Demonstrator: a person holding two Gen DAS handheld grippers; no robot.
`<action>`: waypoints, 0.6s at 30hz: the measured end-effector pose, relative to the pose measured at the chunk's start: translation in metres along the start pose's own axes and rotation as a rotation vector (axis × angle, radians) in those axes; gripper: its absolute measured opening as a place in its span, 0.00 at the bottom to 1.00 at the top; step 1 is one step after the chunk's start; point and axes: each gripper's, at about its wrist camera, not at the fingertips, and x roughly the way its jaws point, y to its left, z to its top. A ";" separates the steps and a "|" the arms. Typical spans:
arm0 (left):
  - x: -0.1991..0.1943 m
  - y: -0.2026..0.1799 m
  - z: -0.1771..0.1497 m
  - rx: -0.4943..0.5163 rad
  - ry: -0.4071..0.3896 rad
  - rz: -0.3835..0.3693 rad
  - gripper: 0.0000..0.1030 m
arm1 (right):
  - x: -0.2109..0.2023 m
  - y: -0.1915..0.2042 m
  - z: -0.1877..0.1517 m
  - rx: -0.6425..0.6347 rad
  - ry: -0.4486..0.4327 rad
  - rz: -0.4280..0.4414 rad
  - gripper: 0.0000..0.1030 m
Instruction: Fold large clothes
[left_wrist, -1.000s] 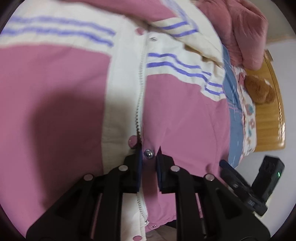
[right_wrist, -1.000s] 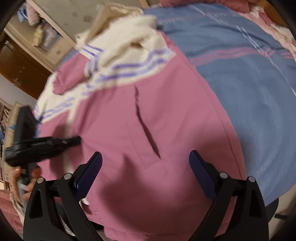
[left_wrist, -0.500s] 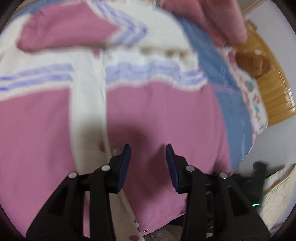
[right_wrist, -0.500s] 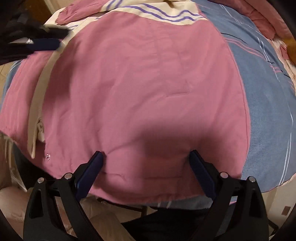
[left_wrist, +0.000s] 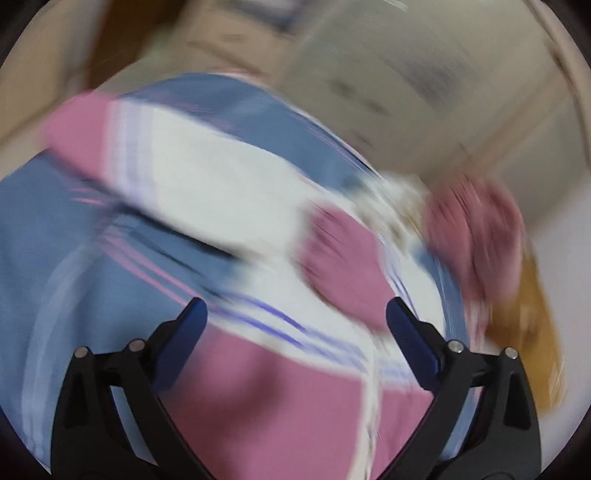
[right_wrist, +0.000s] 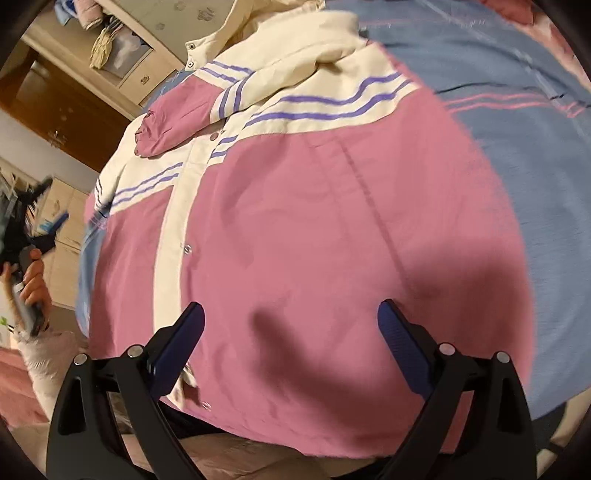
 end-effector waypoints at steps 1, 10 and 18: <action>-0.001 0.028 0.018 -0.069 -0.003 0.025 0.97 | 0.005 0.006 0.004 -0.010 0.002 -0.010 0.92; 0.040 0.207 0.119 -0.456 -0.009 0.022 0.97 | 0.024 0.033 0.024 -0.039 0.015 -0.027 0.92; 0.088 0.244 0.133 -0.598 -0.024 -0.078 0.17 | 0.034 0.037 0.031 -0.066 0.031 -0.068 0.92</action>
